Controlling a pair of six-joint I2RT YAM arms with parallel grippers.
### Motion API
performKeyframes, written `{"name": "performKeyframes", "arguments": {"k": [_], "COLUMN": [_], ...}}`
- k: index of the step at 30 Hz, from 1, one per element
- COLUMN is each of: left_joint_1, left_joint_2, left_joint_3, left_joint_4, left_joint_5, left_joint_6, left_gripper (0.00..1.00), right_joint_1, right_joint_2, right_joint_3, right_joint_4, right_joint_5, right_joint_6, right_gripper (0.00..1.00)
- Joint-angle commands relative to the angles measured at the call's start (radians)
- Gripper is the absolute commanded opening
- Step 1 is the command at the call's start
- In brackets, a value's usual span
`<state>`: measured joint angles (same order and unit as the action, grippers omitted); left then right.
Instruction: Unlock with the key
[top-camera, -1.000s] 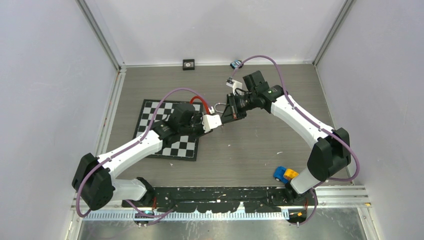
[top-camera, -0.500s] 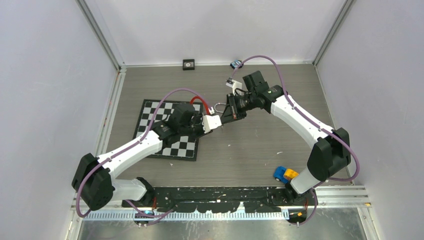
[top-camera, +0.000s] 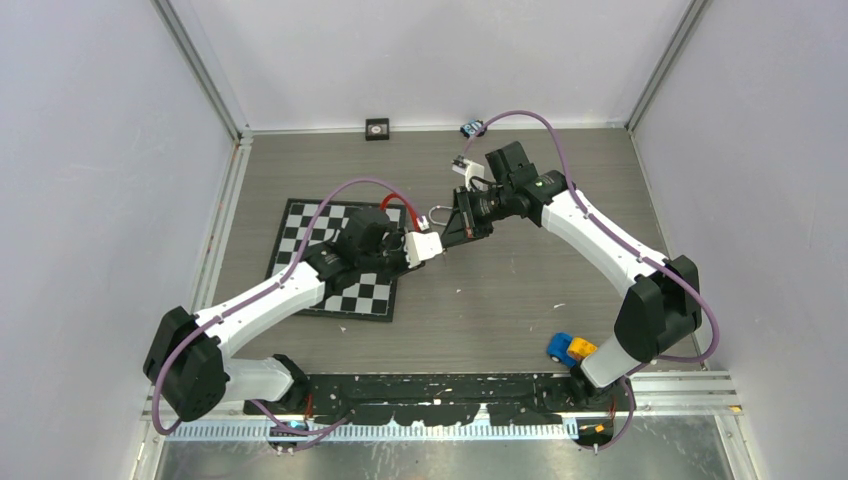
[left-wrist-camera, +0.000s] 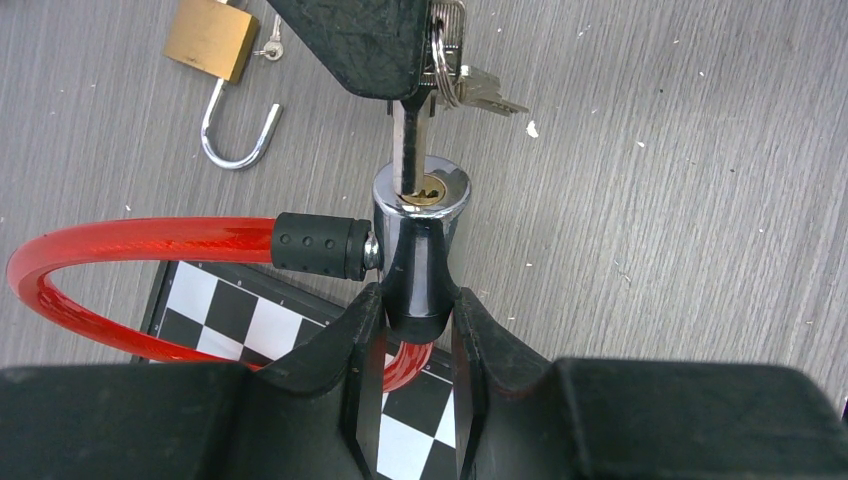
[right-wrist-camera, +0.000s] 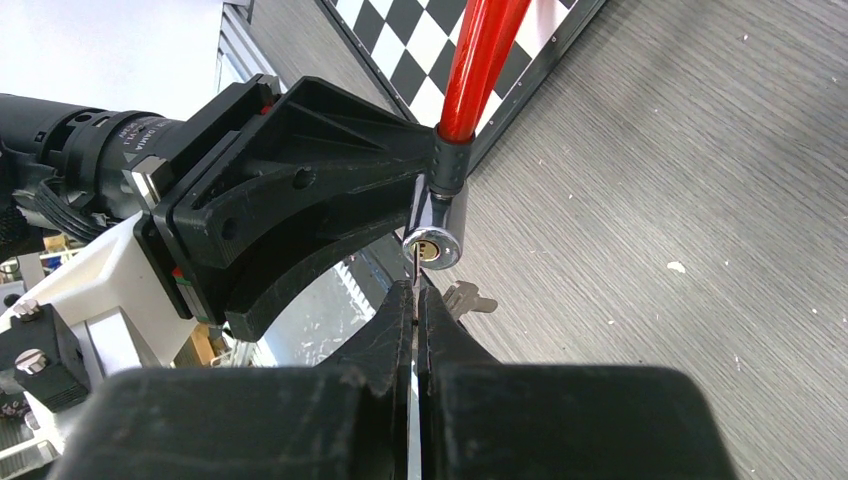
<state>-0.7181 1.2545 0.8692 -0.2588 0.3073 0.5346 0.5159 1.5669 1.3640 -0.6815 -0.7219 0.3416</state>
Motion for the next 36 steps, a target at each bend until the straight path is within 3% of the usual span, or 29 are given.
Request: {"name": "performKeyframes", "arguments": {"k": [1,36], "left_joint_1": [0.001,0.001], "left_joint_2": [-0.033,-0.019], "left_joint_3": [0.007,0.012], "left_joint_4": [0.073,0.080], "left_joint_5": [0.004,-0.016], "left_joint_6": [0.010,0.002], "left_gripper": [0.00,0.00], "right_joint_1": [0.003,0.009], "right_joint_2": [-0.020,-0.023], "right_joint_3": [0.017,-0.015], "right_joint_4": [0.003,0.039], "right_joint_5": [0.000,-0.041], "right_joint_6": [-0.019,0.011], "right_gripper": [0.01,0.01]}}
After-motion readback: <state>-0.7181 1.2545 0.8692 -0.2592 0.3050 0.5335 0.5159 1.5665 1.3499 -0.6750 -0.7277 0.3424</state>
